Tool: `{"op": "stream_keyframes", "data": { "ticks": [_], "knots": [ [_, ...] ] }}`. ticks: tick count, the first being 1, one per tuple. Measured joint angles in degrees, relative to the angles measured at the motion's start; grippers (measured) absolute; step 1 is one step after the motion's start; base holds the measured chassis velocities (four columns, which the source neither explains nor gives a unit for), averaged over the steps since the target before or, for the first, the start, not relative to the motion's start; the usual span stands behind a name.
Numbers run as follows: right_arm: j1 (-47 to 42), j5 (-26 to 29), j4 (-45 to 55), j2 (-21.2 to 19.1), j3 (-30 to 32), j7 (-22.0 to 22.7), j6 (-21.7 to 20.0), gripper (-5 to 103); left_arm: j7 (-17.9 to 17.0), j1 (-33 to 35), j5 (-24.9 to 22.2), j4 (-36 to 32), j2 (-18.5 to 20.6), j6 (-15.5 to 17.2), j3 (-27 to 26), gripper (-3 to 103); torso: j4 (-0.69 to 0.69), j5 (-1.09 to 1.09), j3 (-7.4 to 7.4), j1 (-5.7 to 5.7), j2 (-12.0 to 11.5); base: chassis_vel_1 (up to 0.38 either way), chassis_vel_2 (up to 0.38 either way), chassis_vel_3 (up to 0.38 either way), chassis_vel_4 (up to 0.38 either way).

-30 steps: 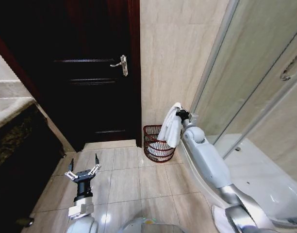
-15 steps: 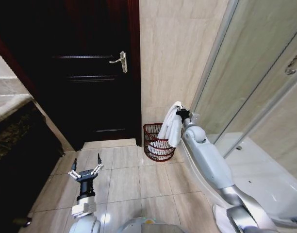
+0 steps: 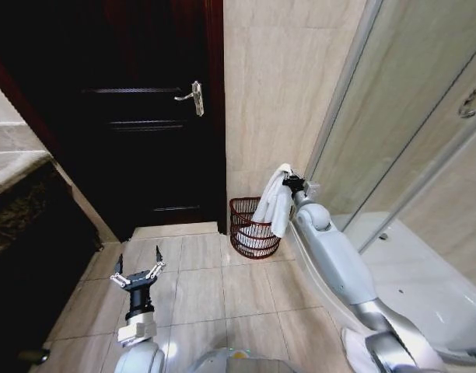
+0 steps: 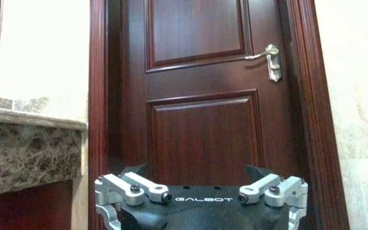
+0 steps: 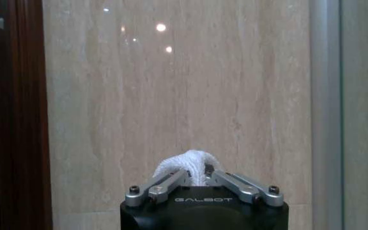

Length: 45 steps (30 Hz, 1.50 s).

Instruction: Discard the used towel into the hamper.

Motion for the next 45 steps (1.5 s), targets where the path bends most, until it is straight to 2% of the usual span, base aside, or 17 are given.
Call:
{"op": "stream_keyframes", "data": {
  "ticks": [13,14,18,19,20,21,25,27,34,36,37,39,40,45],
  "knots": [
    [-0.63,-0.15,0.27,0.47,0.22,-0.26,0.13,2,0.15,0.39,0.62,-0.50,0.08,0.37,0.42,100,0.00,0.03,0.16,0.14,0.23,-0.176,0.200,0.187,-0.193],
    [-0.86,-0.16,0.42,0.58,0.23,-0.26,0.24,2,0.16,0.41,0.74,-0.50,0.06,0.40,0.60,100,0.00,-0.03,0.18,0.15,0.25,-0.235,0.223,0.196,-0.205],
    [-1.35,-0.31,0.77,0.63,0.23,-0.28,0.53,2,0.16,0.44,0.89,-0.51,-0.08,0.42,0.83,100,-0.01,0.02,0.19,0.16,0.29,-0.205,0.212,0.197,-0.214],
    [-1.91,-0.79,1.54,0.61,0.07,-0.79,0.80,2,0.19,0.46,0.97,-0.48,-0.13,0.44,1.01,100,-0.22,0.00,0.19,0.14,0.33,-0.168,0.154,0.147,-0.180],
    [-1.97,-0.90,1.59,0.63,0.01,-0.93,0.82,2,0.19,0.46,1.00,-0.48,-0.17,0.44,1.06,100,-0.17,0.00,0.19,0.13,0.35,-0.168,0.154,0.009,-0.150],
    [-1.97,-1.30,1.44,0.66,0.02,-0.95,0.86,2,0.19,0.49,1.02,-0.35,-0.27,0.44,1.14,100,-0.01,0.01,0.20,0.13,0.37,0.000,0.000,0.000,0.000],
    [-1.46,-2.17,0.32,0.94,0.42,-0.26,1.03,2,0.15,0.62,1.05,-0.01,-0.47,0.42,1.23,100,0.01,-0.03,0.21,0.14,0.39,0.000,0.000,0.000,0.000],
    [-1.13,-2.18,0.37,1.01,0.46,0.32,0.99,2,0.12,0.67,1.05,0.02,-0.61,0.38,1.23,100,0.03,0.03,0.25,0.16,0.38,0.058,-0.023,-0.038,0.052],
    [0.33,-2.00,2.29,0.84,0.47,1.49,0.43,2,0.04,0.77,1.06,-0.11,-0.80,0.32,0.95,100,-0.04,0.05,0.30,0.21,0.38,0.000,0.000,0.000,0.000],
    [1.53,-1.88,3.85,0.36,1.04,2.32,0.24,2,0.02,0.91,1.05,-0.20,-0.82,0.31,0.73,100,0.02,0.01,0.29,0.23,0.39,0.000,0.000,0.000,0.000],
    [1.71,-1.73,6.34,-0.17,1.22,3.12,-0.30,2,0.01,0.97,1.05,-0.21,-0.83,0.30,0.68,100,0.06,-0.12,0.24,0.21,0.47,-0.022,0.060,0.048,-0.005],
    [1.44,-1.59,7.06,-0.36,1.19,3.49,-0.50,2,0.00,0.98,1.04,-0.21,-0.82,0.30,0.66,100,0.08,-0.11,0.25,0.21,0.47,-0.022,0.060,0.047,-0.005],
    [0.07,-1.22,9.19,-0.83,1.13,4.26,-1.44,2,0.00,0.98,1.03,-0.21,-0.76,0.30,0.66,100,0.07,0.04,0.28,0.23,0.45,0.000,0.000,0.000,0.000],
    [-3.82,-1.06,13.57,-1.62,2.24,4.66,-2.48,2,0.02,0.73,1.02,-0.18,-0.53,0.42,1.07,100,0.00,0.01,0.28,0.23,0.46,0.000,0.000,0.000,0.000]
  ]
}}
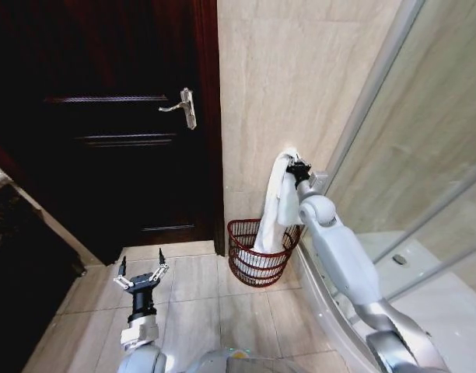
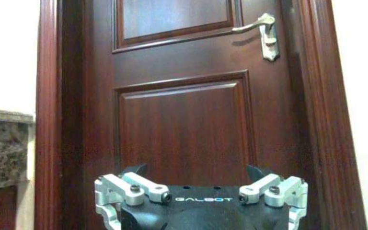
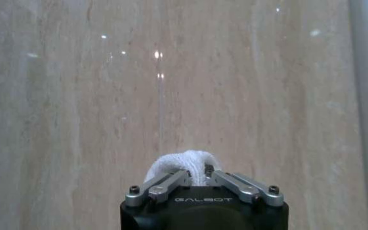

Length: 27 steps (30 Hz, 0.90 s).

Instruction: Discard the used towel into the hamper.

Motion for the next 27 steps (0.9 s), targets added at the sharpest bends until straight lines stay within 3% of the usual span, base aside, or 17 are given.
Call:
{"op": "stream_keyframes", "data": {
  "ticks": [27],
  "knots": [
    [-7.20,-0.32,4.28,1.22,0.21,-0.43,-0.32,2,0.13,-0.38,-0.60,0.90,0.72,0.01,0.95,100,0.00,-0.01,0.03,0.00,0.03,0.000,0.000,0.000,0.000]
  ]
}}
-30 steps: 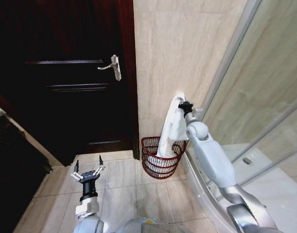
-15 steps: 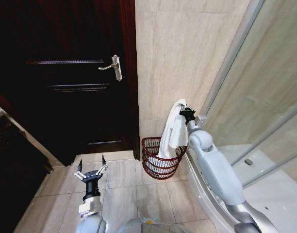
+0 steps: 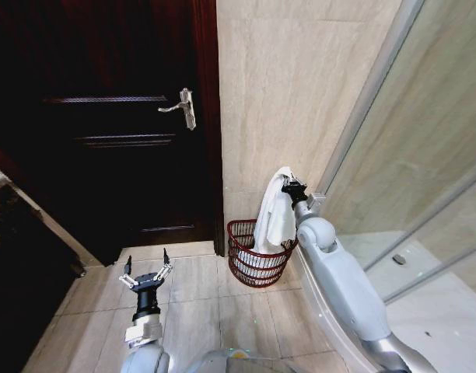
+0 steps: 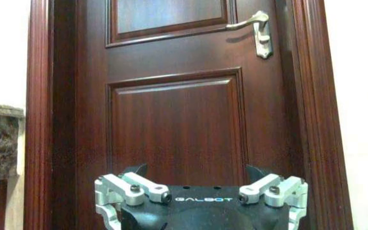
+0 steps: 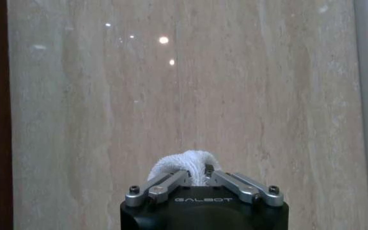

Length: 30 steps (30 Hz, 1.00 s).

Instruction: Discard the used towel into the hamper.

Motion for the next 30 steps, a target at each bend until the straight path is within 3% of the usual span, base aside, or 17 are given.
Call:
{"op": "stream_keyframes", "data": {
  "ticks": [24,30],
  "knots": [
    [5.04,0.10,-5.13,2.34,-2.12,-1.45,2.40,2,0.00,0.51,0.00,-0.29,-0.13,-0.30,-0.99,100,0.00,-0.01,0.01,0.01,0.01,0.003,-0.004,-0.007,0.005],
    [2.82,-1.58,-8.53,4.17,-2.12,-4.25,4.60,2,-0.02,0.93,0.05,-0.78,-0.27,-0.34,-1.42,100,-0.01,0.01,0.01,0.01,0.01,0.000,0.000,0.000,0.000]
  ]
}}
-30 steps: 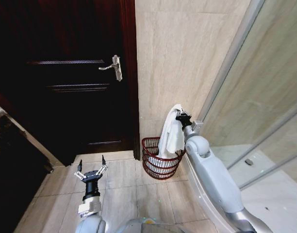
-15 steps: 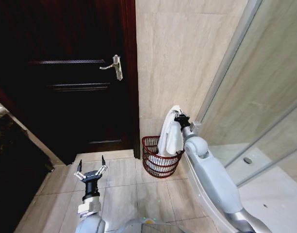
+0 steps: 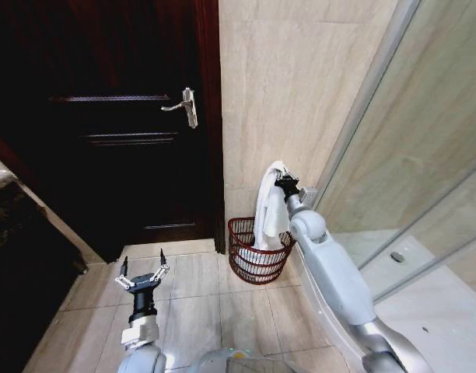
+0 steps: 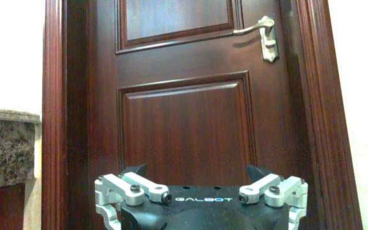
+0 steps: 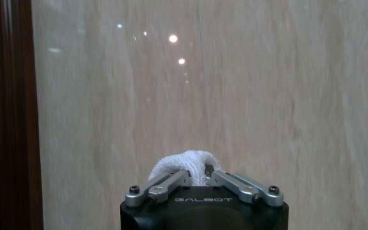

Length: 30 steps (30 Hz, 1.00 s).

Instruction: Discard the used towel into the hamper.

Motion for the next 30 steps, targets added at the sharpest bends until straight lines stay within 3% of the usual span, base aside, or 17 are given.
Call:
{"op": "stream_keyframes", "data": {
  "ticks": [6,13,18,20,23,27,30],
  "knots": [
    [1.95,0.11,-10.24,2.54,0.38,-3.01,4.41,2,-0.02,0.33,0.08,-0.80,-0.10,-0.01,-0.16,100,0.01,-0.01,0.00,0.00,0.00,0.000,0.000,0.000,0.000],
    [-0.47,1.16,-11.96,2.67,1.37,-2.98,4.79,2,-0.10,0.59,0.04,-0.92,-0.45,-0.59,-0.86,100,0.01,-0.01,0.00,0.00,0.00,0.000,0.000,0.000,0.000],
    [-4.44,2.59,-10.37,1.39,1.50,-1.95,5.19,2,-0.13,0.62,0.02,-0.68,-0.86,-0.94,-0.98,100,0.00,0.00,0.00,0.00,0.00,0.000,0.000,0.000,0.000],
    [-7.02,4.54,-7.19,-1.60,1.35,-0.58,5.06,2,-0.15,0.55,0.01,-0.93,-0.81,-0.91,-1.17,100,0.00,-0.01,0.00,0.00,0.00,0.000,0.000,0.000,0.000],
    [-8.27,6.05,-4.56,-3.50,1.56,0.25,2.70,2,-0.15,0.57,0.02,-1.49,-0.81,-0.66,-1.20,100,0.01,0.00,0.00,0.00,0.00,0.000,0.000,0.000,0.000],
    [-11.79,12.75,2.25,-7.47,1.72,3.72,-5.08,2,-0.11,0.55,0.01,-2.06,-1.04,-0.28,-1.21,100,0.00,-0.01,-0.01,0.00,0.00,0.000,0.000,0.000,0.000],
    [-12.59,14.30,4.17,-9.00,1.60,4.94,-7.97,2,-0.04,0.34,-0.17,-1.96,-1.09,-0.20,-1.46,100,0.00,0.00,-0.01,0.00,0.00,0.000,0.000,0.000,0.000]
  ]
}}
